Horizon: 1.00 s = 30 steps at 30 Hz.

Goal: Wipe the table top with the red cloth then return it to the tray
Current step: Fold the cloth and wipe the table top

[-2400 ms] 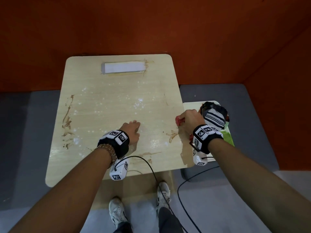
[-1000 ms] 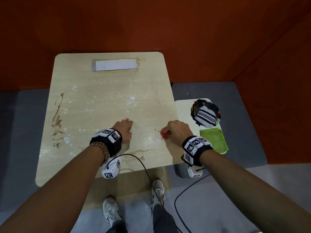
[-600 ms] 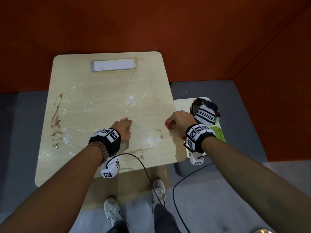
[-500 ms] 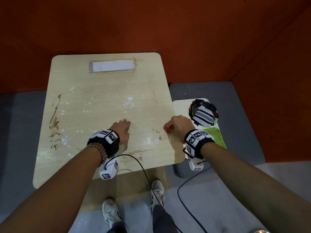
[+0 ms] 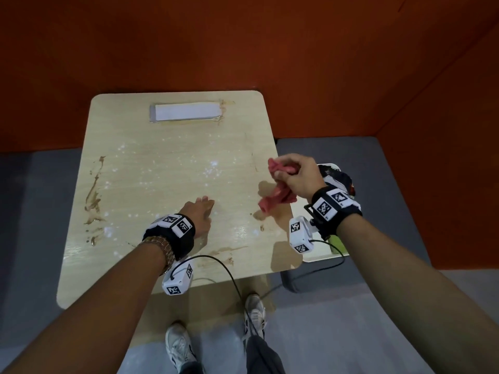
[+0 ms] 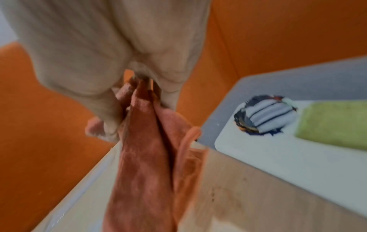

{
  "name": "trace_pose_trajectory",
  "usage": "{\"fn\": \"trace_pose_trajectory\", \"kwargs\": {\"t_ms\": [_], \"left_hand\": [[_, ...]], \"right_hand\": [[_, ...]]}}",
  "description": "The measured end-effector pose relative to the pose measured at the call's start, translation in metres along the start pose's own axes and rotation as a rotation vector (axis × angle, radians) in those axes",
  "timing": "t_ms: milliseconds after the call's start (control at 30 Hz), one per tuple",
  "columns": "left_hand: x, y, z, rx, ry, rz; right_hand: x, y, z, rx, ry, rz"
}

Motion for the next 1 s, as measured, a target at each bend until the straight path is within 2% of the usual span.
{"fn": "trace_pose_trajectory", "kwargs": {"t_ms": [33, 100, 167, 267, 333, 400, 567, 667, 833, 1000], "left_hand": [[0.0, 0.0, 0.0, -0.001, 0.003, -0.002], [-0.001, 0.0, 0.001, -0.002, 0.008, -0.011], [-0.002, 0.002, 0.002, -0.011, 0.004, -0.033], [-0.002, 0.003, 0.002, -0.013, 0.002, -0.038], [-0.002, 0.003, 0.002, -0.014, 0.0, -0.029], [0.0, 0.002, 0.001, -0.017, -0.004, -0.017], [0.002, 0.003, 0.0, -0.01, -0.008, 0.009], [0.003, 0.004, 0.001, -0.002, -0.006, 0.006], [0.005, 0.005, 0.0, 0.012, 0.0, 0.029], [0.006, 0.006, -0.001, 0.022, 0.001, 0.045]], "right_hand": [[0.0, 0.0, 0.004, 0.045, -0.03, 0.008], [0.005, 0.004, 0.002, 0.028, -0.049, -0.05], [0.016, 0.012, -0.005, -0.097, -0.087, -0.185], [0.03, 0.022, -0.016, -0.305, -0.259, -0.6], [0.037, 0.022, -0.021, -0.412, -0.27, -0.782], [0.039, 0.025, -0.025, -0.476, -0.255, -0.758], [0.034, 0.031, -0.027, -0.531, -0.249, -0.729], [0.035, 0.034, -0.033, -0.506, -0.258, -0.724], [0.036, 0.04, -0.035, -0.502, -0.179, -0.765], [0.032, 0.043, -0.026, -0.461, -0.253, -0.737]]}}
Point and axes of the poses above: each hand's wrist, its own z-axis towards the middle knuckle, its own y-axis out of the palm, x = y × z, the point moved 2 cm from there along z, towards the middle knuckle, and after that the axes turned 14 degrees about -y, right-handed, at the moved point
